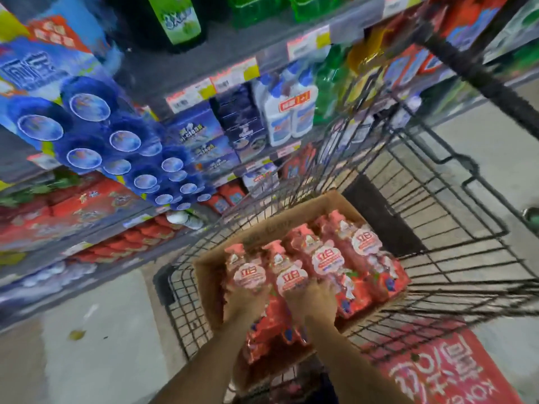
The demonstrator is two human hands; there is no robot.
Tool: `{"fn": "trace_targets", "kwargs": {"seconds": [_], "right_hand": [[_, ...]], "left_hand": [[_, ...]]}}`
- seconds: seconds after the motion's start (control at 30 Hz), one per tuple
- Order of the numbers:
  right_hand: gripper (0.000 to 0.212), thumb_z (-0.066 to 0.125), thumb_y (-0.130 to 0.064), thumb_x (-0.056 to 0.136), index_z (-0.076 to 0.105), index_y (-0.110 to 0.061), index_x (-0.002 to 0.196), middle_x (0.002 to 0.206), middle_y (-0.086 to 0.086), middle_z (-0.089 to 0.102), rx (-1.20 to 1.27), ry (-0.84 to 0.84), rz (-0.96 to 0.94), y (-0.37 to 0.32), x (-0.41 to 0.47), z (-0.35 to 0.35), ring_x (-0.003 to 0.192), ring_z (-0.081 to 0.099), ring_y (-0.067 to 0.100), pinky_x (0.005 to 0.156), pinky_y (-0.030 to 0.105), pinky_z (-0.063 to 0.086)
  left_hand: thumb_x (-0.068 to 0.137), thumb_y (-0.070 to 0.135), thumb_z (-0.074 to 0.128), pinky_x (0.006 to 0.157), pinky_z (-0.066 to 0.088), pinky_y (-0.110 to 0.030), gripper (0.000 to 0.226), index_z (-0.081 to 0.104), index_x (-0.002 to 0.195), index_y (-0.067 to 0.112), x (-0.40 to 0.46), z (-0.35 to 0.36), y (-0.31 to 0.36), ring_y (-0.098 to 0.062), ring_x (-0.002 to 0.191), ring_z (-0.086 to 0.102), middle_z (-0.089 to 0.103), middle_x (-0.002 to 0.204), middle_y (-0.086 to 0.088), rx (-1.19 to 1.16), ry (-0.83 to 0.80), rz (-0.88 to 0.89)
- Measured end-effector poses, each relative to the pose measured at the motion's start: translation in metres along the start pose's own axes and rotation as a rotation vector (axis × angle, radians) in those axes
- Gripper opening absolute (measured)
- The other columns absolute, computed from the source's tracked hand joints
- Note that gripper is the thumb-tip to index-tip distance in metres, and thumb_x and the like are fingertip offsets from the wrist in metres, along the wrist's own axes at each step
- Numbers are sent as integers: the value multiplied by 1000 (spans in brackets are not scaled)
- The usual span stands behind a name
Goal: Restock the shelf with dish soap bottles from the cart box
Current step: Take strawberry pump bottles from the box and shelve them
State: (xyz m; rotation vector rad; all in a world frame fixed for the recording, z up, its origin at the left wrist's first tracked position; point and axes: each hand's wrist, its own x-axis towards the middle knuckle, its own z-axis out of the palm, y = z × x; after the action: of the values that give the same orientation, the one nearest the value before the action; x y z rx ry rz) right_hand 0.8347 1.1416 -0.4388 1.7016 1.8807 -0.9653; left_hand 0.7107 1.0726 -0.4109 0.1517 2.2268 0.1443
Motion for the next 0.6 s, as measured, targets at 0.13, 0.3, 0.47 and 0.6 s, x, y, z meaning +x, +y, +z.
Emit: {"fn": "trace_targets", "kwargs": {"seconds": [0.13,0.3,0.47,0.6], "right_hand": [[89,61,-61,82,33,-8,148,157,13,30,69,-53,43,0,10,6,146,25,35,115,49,32],[95,72,-59,79,23,-6,142,148,18,29,169,-90,63,-4,-3,10,143,27,38,115,47,35],[120,86,-56,63,14,-6,144,139,12,51,533,-298,201,14,-9,24,127,53,34,104,44,47],[116,93,-56,50,32,-36,146,130,-10,63,540,-442,23,34,33,54,123,60,28,105,51,48]], "left_hand": [[69,56,81,103,46,-33,110,24,152,10,22,0,-1,-30,126,53,49,141,-11,-211,-57,-129],[61,40,91,83,50,-31,104,29,140,11,26,-5,-14,-15,94,58,51,103,4,-285,-115,-166],[26,58,96,76,58,-31,115,52,126,21,46,-21,-46,-16,103,66,66,119,2,-196,-308,-179],[50,64,89,72,57,-29,87,58,121,23,30,-27,-42,-13,96,68,70,113,2,-264,-310,-137]]}}
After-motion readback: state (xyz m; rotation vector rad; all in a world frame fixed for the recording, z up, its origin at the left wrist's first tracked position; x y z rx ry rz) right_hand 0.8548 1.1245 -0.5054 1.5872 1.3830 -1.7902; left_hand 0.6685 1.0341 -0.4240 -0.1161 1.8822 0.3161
